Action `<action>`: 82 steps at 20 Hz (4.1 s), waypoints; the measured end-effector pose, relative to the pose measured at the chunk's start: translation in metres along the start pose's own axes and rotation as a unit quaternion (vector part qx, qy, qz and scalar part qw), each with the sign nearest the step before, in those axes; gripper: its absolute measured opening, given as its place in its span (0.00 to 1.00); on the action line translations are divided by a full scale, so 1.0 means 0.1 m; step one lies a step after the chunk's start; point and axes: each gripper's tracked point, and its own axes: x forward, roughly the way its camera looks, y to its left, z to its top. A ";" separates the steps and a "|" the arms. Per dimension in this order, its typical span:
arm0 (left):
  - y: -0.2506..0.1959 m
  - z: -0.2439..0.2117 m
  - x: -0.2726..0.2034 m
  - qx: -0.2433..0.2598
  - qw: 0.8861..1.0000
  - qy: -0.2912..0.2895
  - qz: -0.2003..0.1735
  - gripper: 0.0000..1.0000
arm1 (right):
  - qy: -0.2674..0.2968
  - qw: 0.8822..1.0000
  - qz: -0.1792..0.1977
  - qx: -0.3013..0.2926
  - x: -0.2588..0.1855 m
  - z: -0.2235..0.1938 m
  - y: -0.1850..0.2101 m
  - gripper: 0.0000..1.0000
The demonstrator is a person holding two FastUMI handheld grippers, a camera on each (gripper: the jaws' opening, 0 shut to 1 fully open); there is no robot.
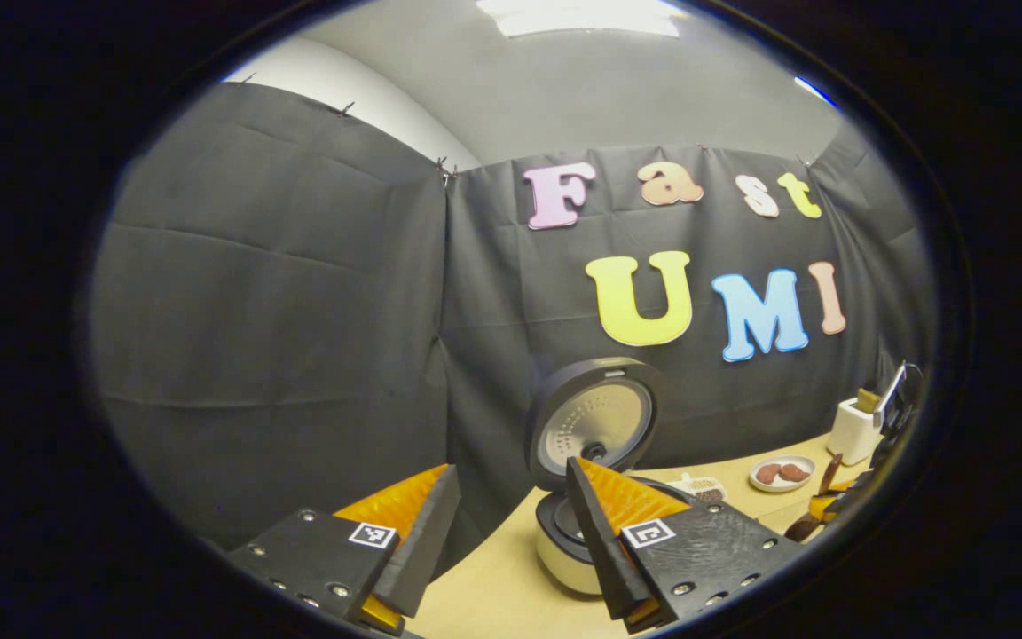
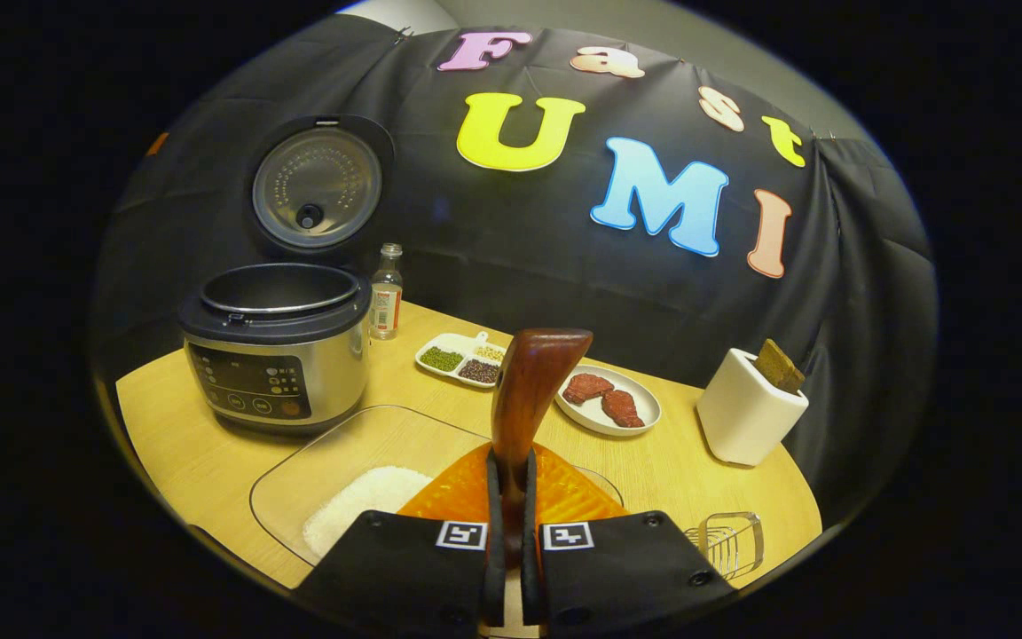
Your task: Close the left gripper, press the button to open the rice cooker; take a wooden spoon from the chopstick holder with the right hand, scoop a spoonful of rice and pour it into the rice cooker, then put the wooden spoon back into the chopstick holder.
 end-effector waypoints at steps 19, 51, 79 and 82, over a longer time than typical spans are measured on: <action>-0.23 0.09 -0.06 0.004 1.000 -0.006 -0.011 0.77 | 0.082 0.939 0.121 0.312 -0.05 -0.17 0.27 0.08; 0.12 0.19 -0.11 -0.007 0.999 -0.023 0.021 0.75 | 0.073 0.755 0.252 0.600 0.35 1.55 0.38 0.05; 0.76 -0.32 -0.14 -0.020 0.995 0.025 0.092 0.77 | 0.028 0.915 0.271 0.299 1.09 1.87 2.10 0.08; 0.77 -0.32 -0.16 -0.021 0.995 0.024 0.095 0.78 | 0.007 0.934 0.262 0.243 1.08 1.88 2.14 0.09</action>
